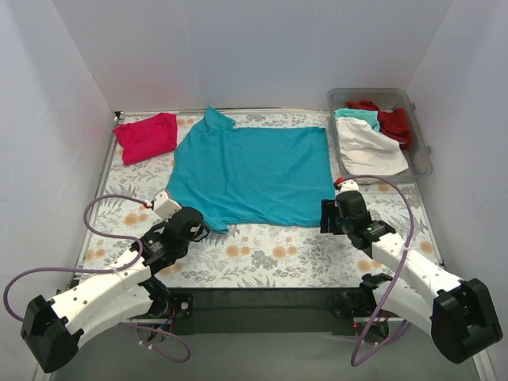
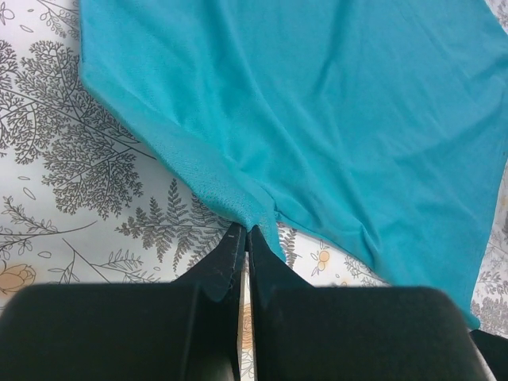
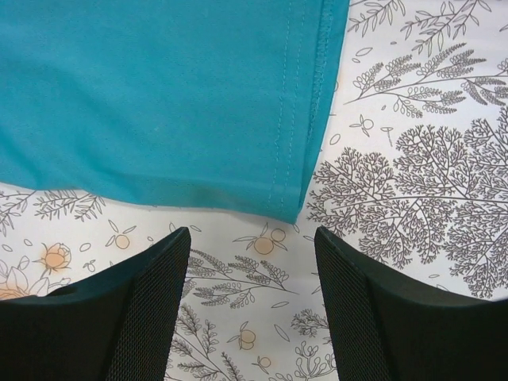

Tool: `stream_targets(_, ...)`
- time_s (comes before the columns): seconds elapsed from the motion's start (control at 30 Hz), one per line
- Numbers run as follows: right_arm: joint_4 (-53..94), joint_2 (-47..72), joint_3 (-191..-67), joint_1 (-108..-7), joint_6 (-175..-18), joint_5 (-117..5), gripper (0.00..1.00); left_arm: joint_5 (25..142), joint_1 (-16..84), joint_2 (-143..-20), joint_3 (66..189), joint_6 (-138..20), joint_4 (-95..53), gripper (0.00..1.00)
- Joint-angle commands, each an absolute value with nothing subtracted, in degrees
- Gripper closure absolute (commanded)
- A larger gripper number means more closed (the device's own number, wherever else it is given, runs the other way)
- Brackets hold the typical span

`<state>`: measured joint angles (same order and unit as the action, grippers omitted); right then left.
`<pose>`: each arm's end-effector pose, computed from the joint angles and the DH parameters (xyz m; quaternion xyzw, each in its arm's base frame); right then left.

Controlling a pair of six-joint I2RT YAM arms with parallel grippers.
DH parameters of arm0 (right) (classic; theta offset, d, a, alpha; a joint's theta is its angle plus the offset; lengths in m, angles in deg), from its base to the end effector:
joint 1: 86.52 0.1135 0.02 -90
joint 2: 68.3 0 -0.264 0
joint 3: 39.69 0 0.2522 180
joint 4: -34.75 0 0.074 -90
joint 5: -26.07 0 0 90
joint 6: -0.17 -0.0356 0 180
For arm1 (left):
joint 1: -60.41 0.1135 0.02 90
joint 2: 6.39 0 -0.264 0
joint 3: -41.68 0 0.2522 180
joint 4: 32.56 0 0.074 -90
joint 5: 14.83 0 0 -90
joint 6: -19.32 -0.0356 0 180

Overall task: Fold and stack the t-shirts
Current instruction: Fold the tshirt

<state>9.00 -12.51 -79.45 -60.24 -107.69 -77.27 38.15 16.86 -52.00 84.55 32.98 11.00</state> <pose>0.1785 0.0790 0.1898 -0.0192 0.9076 0.0542 0.4158 0.1293 -0.0933 0.2160 -0.5431 0.7026 -0.2554 0.3823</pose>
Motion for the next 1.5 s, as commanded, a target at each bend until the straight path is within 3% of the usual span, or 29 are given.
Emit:
stream_targets(0.0,8.4,-11.8,-79.3,-60.2,-109.6,-79.3,0.42,38.1,17.4,-51.8,84.6,30.2,8.8,1.00)
stream_targets(0.83,13.3,-2.2,-82.5,-61.6,-109.7,-79.9,0.45,38.6,18.3,-51.6,83.2,28.1,7.5,1.00)
stream_targets(1.13,15.6,2.6,-83.9,-62.7,-109.3,-76.4,0.51,39.0,18.6,-51.4,82.7,28.3,7.8,1.00)
stream_targets(1.23,15.4,4.0,-83.9,-62.6,-109.5,-76.2,0.60,38.3,18.7,-51.0,82.7,28.5,8.3,1.00)
stream_targets(1.4,14.1,3.8,-83.4,-62.7,-109.4,-76.1,0.98,36.7,18.7,-49.8,83.0,27.8,8.6,1.00)
stream_targets(1.47,12.5,2.4,-83.3,-62.7,-109.2,-75.0,0.99,36.5,18.7,-48.8,82.7,27.1,8.4,1.00)
